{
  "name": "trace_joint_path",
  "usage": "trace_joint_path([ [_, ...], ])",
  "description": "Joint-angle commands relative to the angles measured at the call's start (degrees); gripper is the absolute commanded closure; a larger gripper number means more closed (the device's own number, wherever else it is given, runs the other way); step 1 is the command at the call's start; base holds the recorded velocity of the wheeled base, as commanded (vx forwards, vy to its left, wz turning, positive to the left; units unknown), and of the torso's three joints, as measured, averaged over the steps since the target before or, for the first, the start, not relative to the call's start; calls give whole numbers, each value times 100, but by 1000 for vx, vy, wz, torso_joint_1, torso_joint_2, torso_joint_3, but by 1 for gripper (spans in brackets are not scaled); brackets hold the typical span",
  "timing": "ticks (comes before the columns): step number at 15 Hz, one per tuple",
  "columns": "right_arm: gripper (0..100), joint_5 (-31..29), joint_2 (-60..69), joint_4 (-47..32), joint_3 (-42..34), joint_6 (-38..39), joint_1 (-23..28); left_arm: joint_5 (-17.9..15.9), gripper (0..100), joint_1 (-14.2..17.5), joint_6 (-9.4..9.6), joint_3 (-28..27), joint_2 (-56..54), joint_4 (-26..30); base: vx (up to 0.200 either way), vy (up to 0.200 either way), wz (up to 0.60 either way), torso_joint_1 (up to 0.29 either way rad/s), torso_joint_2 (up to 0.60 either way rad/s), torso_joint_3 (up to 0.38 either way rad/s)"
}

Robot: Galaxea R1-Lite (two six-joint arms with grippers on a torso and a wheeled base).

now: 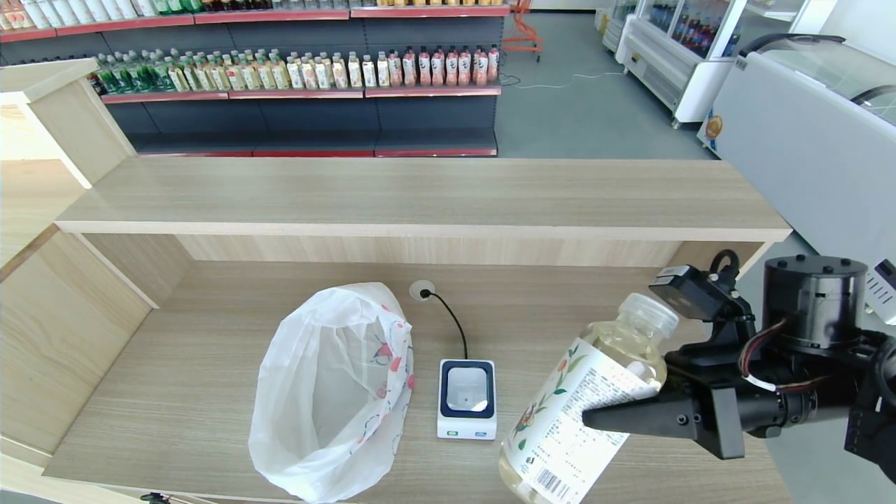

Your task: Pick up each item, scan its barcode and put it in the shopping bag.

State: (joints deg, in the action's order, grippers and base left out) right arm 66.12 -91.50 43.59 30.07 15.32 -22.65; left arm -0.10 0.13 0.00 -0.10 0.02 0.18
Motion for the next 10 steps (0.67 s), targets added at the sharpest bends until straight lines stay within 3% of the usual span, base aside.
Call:
trace_joint_path([
  [1,100,-3,10,0,-2,6,-143,1,0,4,0,1,-2,-1,0,0,0,0,0,0],
  [10,100,-3,106,0,-46,428,-257,1,0,4,0,1,-2,-1,0,0,0,0,0,0],
])
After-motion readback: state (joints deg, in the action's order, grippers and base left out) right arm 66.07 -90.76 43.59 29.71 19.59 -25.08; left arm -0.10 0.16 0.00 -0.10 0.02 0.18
